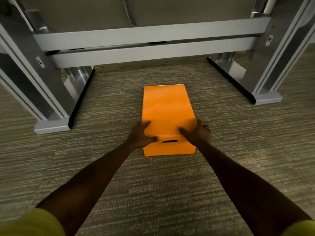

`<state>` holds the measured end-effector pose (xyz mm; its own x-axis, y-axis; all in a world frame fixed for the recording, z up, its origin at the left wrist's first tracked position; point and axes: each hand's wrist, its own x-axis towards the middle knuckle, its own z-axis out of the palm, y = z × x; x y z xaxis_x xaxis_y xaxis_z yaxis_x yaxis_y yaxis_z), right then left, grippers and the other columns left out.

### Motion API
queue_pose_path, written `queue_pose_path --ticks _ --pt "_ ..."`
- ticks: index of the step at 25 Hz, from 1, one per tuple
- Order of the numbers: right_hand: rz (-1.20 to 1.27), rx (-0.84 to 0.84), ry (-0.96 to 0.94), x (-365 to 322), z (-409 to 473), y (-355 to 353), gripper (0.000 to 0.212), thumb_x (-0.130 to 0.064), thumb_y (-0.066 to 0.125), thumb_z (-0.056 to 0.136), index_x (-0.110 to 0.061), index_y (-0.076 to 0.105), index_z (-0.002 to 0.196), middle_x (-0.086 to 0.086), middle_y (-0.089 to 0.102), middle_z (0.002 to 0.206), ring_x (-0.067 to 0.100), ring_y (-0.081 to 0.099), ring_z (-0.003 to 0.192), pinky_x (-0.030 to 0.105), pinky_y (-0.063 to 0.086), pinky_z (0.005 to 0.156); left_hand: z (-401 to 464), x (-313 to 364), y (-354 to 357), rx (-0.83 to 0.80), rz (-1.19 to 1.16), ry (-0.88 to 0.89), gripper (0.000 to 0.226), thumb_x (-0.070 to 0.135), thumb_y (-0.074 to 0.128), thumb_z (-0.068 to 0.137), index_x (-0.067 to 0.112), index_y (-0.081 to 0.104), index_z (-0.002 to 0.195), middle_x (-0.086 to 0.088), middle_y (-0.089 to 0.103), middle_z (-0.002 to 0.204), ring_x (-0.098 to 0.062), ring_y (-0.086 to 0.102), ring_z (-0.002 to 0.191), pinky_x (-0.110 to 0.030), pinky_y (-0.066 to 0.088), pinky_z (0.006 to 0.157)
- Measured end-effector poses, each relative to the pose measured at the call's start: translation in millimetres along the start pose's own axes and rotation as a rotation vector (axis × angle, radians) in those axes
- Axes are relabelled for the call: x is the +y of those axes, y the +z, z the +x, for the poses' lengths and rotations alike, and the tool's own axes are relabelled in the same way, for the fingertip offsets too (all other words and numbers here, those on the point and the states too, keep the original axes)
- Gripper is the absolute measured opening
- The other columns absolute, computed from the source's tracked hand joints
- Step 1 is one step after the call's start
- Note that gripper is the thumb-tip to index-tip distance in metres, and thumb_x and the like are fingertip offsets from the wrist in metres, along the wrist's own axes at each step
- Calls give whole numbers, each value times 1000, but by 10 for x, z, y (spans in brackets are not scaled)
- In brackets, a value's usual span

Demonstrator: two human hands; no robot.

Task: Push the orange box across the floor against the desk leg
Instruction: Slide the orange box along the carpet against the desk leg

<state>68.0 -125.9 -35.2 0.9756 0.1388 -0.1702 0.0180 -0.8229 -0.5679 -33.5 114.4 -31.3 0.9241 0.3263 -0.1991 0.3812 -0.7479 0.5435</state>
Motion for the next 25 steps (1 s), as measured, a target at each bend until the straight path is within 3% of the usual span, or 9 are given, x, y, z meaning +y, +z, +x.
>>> queue_pose_path --ticks 3,10,19,22,25 --pt "140 -68 85 -113 -97 171 109 -65 64 89 -18 0 164 27 27 162 47 34 146 56 34 118 -49 -72 43 35 -139 -88 99 53 73 90 23 17 165 -12 17 172 -35 21 157 -44 29 124" --pt "316 -15 48 -536 -349 460 107 -57 71 88 -15 8 164 22 32 163 43 37 146 51 37 117 -196 -336 -226 223 -185 -159 86 35 78 91 14 32 160 -16 31 167 -36 32 153 -43 32 122" --pt "196 -154 -204 -1378 -637 1144 96 -54 60 98 -15 2 164 19 24 168 40 30 151 46 30 119 -912 -1283 -819 411 -89 -219 73 32 81 88 8 51 150 -19 53 153 -36 49 142 -39 38 117" --pt "201 -229 -230 -1440 -686 1377 100 -49 63 97 -15 -3 164 21 21 168 41 28 151 46 30 119 -1093 -1574 -835 390 -55 -200 73 28 82 87 9 51 150 -19 52 154 -35 51 141 -41 39 118" --pt "183 -241 -231 -1428 -599 1427 107 -55 71 90 -16 4 164 20 25 167 41 30 150 50 31 119 -1125 -1702 -750 370 -48 -185 87 43 83 84 17 42 156 -19 37 162 -38 45 143 -45 41 117"
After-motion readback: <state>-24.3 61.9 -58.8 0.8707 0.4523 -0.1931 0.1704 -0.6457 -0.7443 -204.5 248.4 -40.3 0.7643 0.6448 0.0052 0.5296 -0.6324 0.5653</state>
